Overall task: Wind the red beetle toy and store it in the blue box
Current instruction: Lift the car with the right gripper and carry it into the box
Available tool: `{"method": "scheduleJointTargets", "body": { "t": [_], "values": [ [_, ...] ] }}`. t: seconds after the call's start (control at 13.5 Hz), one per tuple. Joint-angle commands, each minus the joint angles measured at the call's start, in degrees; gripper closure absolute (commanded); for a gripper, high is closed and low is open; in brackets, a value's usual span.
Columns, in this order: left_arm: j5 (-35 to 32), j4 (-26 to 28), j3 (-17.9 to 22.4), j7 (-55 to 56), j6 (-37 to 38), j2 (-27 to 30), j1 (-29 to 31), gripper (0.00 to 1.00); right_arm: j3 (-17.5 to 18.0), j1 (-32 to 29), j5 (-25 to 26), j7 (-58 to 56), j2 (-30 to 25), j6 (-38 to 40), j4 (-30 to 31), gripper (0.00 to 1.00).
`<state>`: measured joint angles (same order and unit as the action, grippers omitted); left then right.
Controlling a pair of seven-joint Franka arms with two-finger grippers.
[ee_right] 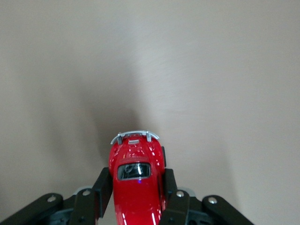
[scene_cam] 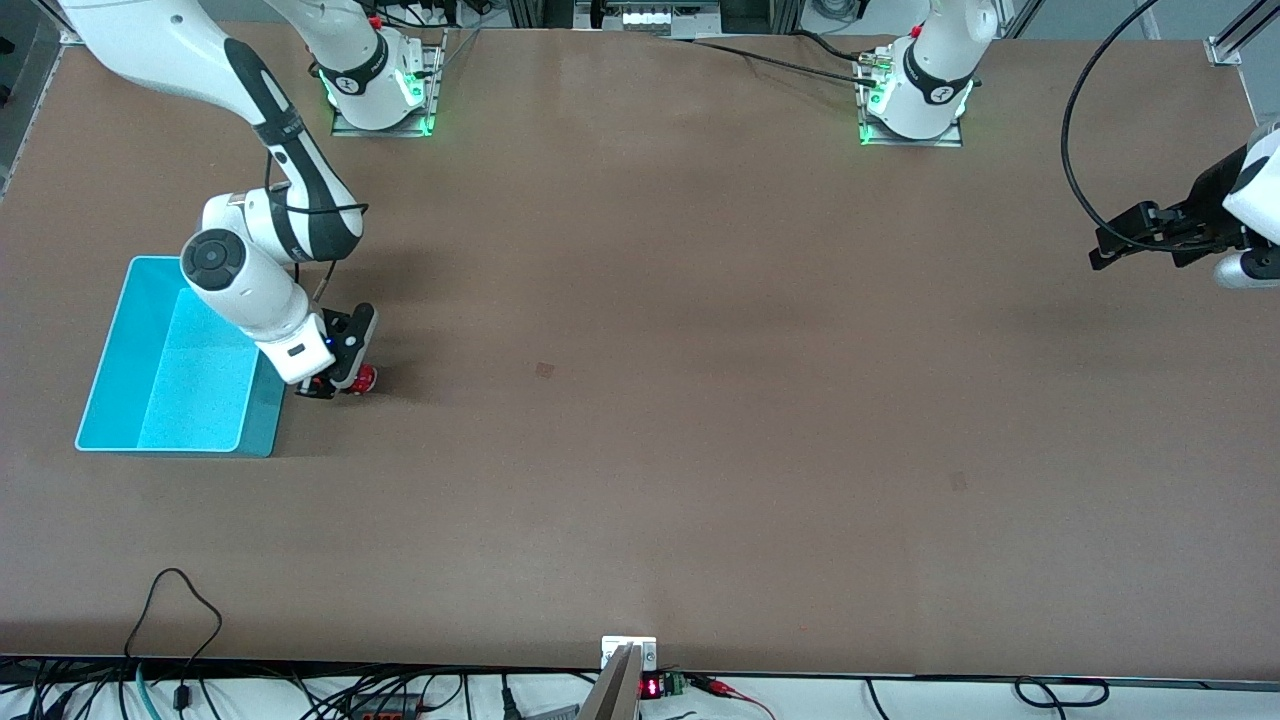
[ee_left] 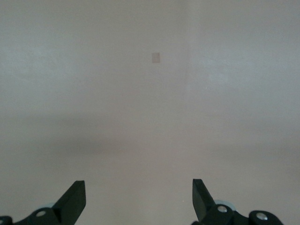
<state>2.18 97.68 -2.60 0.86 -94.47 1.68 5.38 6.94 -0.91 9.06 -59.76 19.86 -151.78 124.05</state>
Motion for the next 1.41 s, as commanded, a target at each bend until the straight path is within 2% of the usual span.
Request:
{"method": "scheduleJointTargets", "body": {
  "t": [0.0,0.15,0.3,0.59,0.89,1.33],
  "values": [
    [-0.9,0.5,-0.5,-0.6,0.7,1.0,0.2,0.0,0.3,-0.2,-0.3,12.3,-4.0,1.9,-1.2,1.0],
    [-0.9,0.5,-0.5,-0.7,0.6,1.0,0.2,0.0,-0.7,-1.2,-1.8,20.6,-7.4,7.3,-3.9,1.0],
    [-0.9,0.4,-0.5,-0.7,0.6,1.0,0.2,0.0,-4.8,-1.7,-3.7,27.8,-8.5,13.5,-6.7,1.0],
    [-0.9,0.4,-0.5,-0.7,0.7,1.0,0.2,0.0,-11.9,-3.3,-6.8,40.6,-8.5,19.8,-6.5,1.0],
    [-0.8,0.4,-0.5,-0.8,0.7,1.0,0.2,0.0,-12.6,-5.9,-7.6,52.7,-4.8,21.5,-6.2,1.0],
    [-0.8,0.4,-0.5,-1.0,0.6,1.0,0.2,0.0,-14.4,-9.3,-7.5,52.2,4.0,16.2,-5.0,1.0]
  ]
}}
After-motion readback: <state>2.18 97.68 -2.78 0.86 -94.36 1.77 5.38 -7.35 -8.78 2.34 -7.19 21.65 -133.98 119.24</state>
